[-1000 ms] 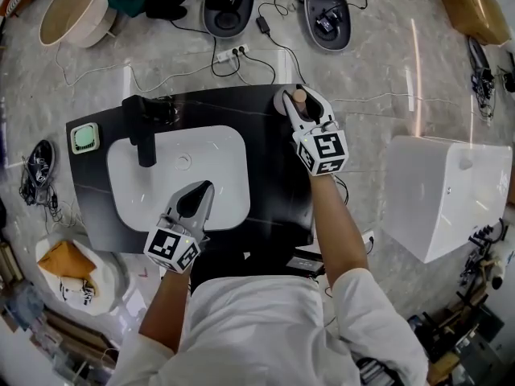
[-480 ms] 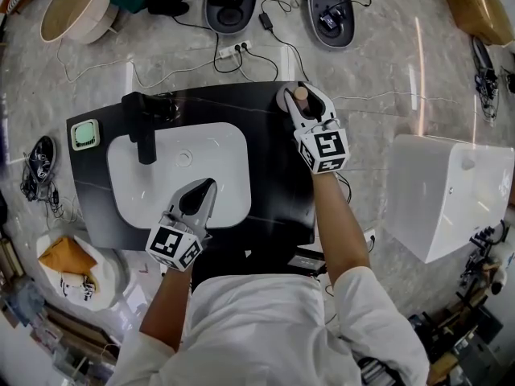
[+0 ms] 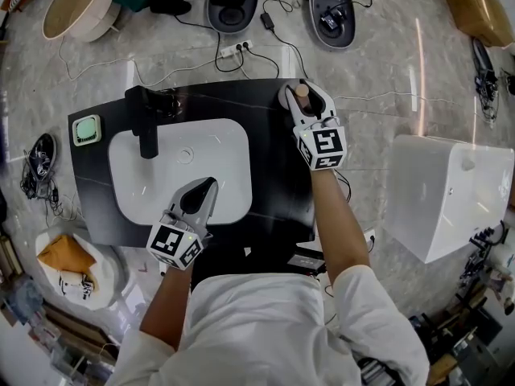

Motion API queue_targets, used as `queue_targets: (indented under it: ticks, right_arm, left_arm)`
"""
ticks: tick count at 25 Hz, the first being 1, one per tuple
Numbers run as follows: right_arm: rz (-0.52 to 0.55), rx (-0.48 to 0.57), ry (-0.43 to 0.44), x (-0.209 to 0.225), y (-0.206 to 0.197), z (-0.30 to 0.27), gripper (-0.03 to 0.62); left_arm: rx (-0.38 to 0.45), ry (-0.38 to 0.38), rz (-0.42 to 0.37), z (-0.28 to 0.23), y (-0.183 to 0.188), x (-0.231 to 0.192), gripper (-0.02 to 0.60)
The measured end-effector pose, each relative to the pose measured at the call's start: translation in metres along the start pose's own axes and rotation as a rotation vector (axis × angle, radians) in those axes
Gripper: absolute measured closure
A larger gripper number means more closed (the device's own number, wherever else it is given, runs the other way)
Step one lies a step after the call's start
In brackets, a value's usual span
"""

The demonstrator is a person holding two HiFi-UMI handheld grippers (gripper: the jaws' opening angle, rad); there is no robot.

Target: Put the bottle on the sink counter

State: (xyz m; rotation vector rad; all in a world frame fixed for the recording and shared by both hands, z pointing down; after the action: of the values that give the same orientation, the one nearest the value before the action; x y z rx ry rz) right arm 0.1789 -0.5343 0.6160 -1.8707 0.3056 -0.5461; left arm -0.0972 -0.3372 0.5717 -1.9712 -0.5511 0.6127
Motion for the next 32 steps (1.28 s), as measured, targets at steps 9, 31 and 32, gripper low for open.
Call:
queue_targets:
  ticks: [9, 31, 32]
  right_arm:
    - [-0.018, -0.027, -0.005, -0.004, -0.003, 0.007, 0.421]
    - [0.034, 0.245, 0.038, -0.135, 0.16, 0.197, 0.566]
    - [0.042, 0.247, 0.046, -0.142, 0.166, 0.207, 0.57]
  left_arm:
    - [0.022, 0.006, -0.009, 0.015, 0.001, 0.004, 0.554]
    - [0.265, -0.042, -0.108, 0.105, 0.071, 0.0, 0.554]
    - [0.275, -0.041, -0.11, 0.112, 0.074, 0.0, 0.554]
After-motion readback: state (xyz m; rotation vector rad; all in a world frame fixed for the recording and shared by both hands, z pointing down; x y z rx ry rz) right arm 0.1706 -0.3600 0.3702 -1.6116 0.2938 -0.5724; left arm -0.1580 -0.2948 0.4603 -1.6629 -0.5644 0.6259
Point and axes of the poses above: the fingertips, and each gripper's own axes: z backward along the fingers, x to its right, y out of its top, the point moved 9 cm from there along z, backward along the fingers, and after that the axes turned 14 degrees about -z, right-handed, at the moved point
